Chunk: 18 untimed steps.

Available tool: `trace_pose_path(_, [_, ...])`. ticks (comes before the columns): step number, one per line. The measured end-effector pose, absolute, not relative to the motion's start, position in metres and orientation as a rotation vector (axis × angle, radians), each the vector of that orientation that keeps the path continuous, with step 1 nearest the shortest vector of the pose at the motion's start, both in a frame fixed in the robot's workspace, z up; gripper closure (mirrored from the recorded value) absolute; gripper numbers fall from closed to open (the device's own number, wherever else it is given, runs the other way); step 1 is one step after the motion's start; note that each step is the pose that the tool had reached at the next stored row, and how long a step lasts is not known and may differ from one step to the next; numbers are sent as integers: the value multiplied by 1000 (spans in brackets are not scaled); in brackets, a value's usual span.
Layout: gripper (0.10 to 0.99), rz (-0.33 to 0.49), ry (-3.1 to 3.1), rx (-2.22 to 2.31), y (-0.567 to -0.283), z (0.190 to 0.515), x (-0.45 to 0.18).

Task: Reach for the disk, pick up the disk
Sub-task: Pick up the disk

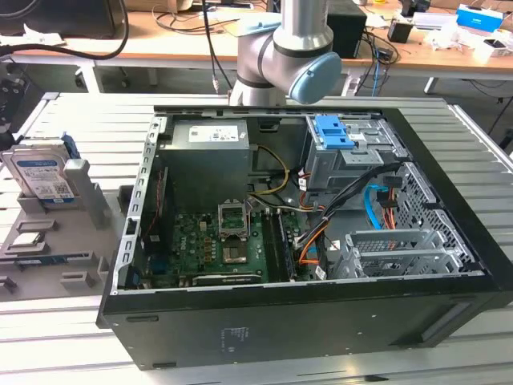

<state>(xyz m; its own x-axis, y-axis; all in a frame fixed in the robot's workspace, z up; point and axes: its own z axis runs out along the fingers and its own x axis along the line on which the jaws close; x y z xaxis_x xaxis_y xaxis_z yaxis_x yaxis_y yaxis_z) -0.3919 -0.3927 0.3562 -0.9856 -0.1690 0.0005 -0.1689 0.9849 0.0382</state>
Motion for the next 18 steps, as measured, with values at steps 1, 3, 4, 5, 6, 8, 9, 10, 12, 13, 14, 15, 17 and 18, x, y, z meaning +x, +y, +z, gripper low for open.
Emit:
trace_pose_path(1, [980,-60,-3121,313,-393,356,-392])
trace_pose_path(3, [980,-59,-3115,367,-393,356,-392])
trace_pose_path(4, [980,-59,-3107,420,-393,356,-392])
trace_pose_path(5, [980,-59,-3100,466,-393,356,-392])
trace_pose_path(6, [980,-59,-3092,515,-393,356,-392])
trace_pose_path(8, [980,-58,-3069,630,-393,356,-392])
trace_pose_path(9, [980,-58,-3062,659,-393,356,-392])
trace_pose_path(10, [980,-58,-3058,680,-393,356,-392])
trace_pose_path(12, [980,-58,-3043,740,-393,356,-392])
trace_pose_path(13, [980,-58,-3038,759,-393,356,-392])
trace_pose_path(14, [980,-58,-3031,785,-393,356,-392])
trace_pose_path(15, [980,-58,-3025,806,-393,356,-392])
trace_pose_path(17, [980,-57,-3006,873,-393,356,-392])
trace_pose_path(18, [980,-57,-2999,894,-393,356,-392])
